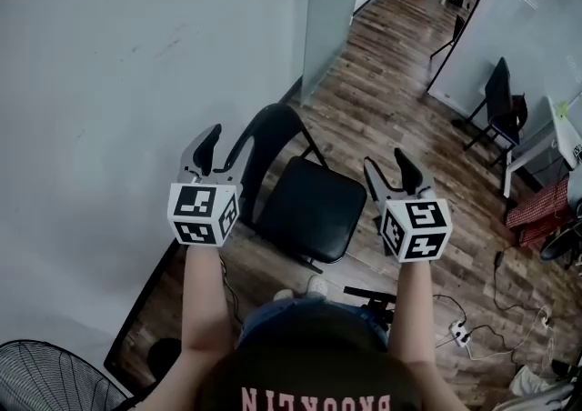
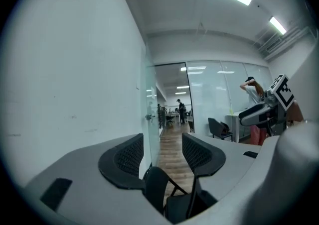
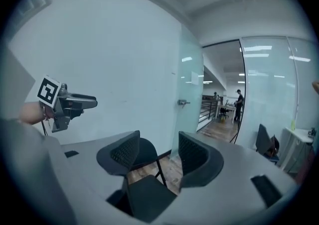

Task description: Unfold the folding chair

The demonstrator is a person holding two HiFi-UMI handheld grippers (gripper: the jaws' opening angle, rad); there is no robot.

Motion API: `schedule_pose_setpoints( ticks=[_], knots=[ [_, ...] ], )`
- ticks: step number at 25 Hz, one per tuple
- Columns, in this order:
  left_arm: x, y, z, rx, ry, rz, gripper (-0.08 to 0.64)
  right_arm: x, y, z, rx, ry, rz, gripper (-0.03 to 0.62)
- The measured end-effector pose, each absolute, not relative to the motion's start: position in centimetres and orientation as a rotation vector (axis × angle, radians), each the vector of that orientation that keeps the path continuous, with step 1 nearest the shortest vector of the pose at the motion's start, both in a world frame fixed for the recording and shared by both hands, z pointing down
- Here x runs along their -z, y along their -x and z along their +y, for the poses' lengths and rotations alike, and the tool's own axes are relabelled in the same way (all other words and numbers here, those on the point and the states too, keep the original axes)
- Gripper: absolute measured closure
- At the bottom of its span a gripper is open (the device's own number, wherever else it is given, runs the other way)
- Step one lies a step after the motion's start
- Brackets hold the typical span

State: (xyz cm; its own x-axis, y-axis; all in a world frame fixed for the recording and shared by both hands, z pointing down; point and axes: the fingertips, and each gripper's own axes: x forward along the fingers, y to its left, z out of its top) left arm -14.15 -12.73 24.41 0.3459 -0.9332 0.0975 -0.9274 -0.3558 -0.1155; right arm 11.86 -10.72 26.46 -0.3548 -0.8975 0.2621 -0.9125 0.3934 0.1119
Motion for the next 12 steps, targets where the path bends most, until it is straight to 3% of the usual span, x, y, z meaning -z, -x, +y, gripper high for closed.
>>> schedule_pose_setpoints(
  ticks=[3, 8, 12],
  knots=[
    [-22.4, 13.8, -12.0, 0.178, 2.499, 1.720, 0.357, -24.6, -11.5, -10.4, 0.016, -1.601, -2.402, 0.411],
    [-19.9, 13.8, -10.7, 0.103, 2.398, 1.692, 0.548, -22.0, -11.0, -9.6, 0.146, -1.635, -2.446, 0.588],
    [-18.3, 13.3, -10.0, 0.093, 2.355, 1.660, 0.557, -20.1, -10.7, -9.0, 0.276, -1.628, -2.455, 0.592]
  ],
)
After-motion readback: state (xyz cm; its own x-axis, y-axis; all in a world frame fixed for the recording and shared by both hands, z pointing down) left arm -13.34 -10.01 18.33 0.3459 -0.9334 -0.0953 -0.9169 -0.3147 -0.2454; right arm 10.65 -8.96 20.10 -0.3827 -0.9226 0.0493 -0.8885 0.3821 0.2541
